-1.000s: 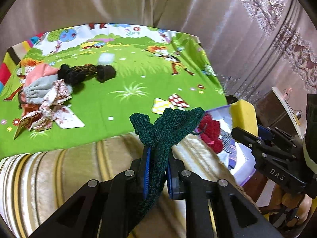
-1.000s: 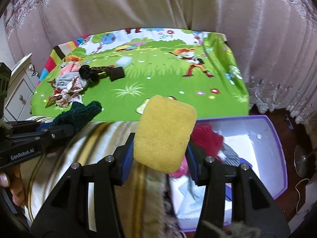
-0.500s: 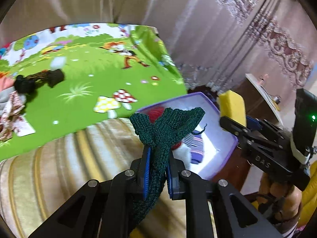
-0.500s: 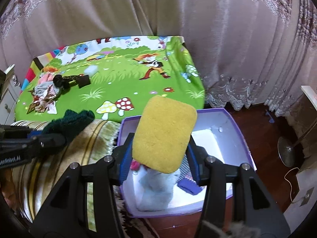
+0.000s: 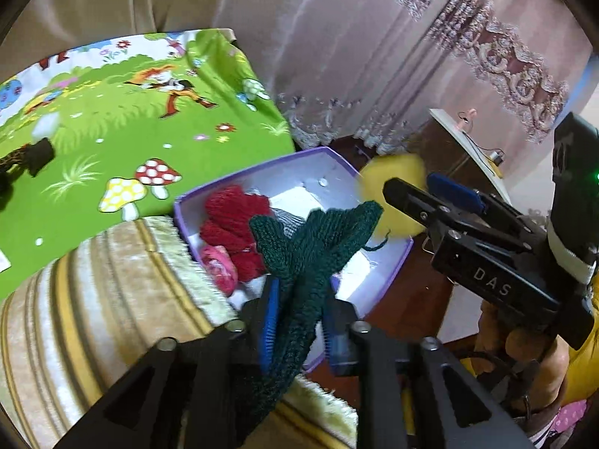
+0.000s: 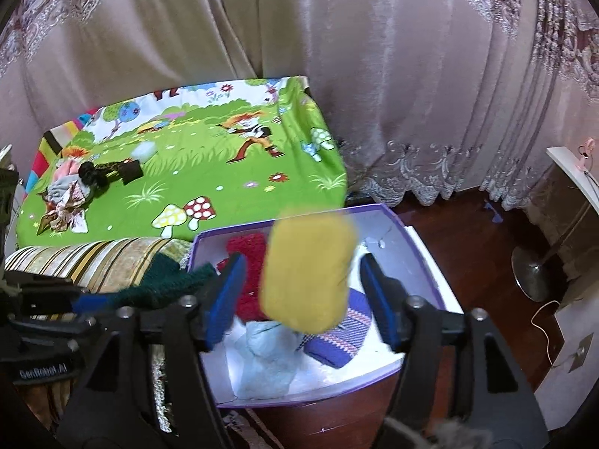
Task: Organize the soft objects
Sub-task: 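Carry the mitten and sponge over the white box and open both tools, then move both open tools back over the items on the mat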
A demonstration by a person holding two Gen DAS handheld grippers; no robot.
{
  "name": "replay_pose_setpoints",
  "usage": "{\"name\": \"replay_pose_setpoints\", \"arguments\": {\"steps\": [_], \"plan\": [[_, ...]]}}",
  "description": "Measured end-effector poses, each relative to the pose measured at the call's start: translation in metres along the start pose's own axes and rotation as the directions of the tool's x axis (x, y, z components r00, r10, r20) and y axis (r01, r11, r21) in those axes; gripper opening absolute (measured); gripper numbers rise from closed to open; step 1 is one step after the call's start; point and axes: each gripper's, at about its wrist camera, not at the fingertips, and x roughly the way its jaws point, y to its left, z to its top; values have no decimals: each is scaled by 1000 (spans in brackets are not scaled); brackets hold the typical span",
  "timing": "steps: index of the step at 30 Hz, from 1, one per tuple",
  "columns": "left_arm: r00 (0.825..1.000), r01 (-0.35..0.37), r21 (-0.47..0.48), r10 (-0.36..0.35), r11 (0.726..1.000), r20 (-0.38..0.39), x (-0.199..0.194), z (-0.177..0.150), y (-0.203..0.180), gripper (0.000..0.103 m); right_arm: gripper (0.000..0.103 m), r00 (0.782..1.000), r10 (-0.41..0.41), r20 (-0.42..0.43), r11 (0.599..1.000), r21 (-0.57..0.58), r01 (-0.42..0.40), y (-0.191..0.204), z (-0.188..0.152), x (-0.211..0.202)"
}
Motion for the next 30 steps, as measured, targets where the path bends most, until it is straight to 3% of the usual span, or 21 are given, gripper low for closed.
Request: {"name": "replay_pose_setpoints", "arguments": {"steps": [6,20,23,30], "plan": [[999,41,-1,-41,999,-20,6,0,-4,56,83,1000,-22,14,1000,11,21,-9,0,-6],[989,-68,-90,79,994,129,-57,6,54,57,83,999,27,-18,1000,2,-27,8,-1,15],[979,-98,-135,120,986,167,-67,4,70,57,83,999,43,-8,999,-19,-43,19,3,14],[935,-213,-136,242,968,259,-94,-7,100,64,87,993,112,34,993,-36,-111,48,17,9]]}}
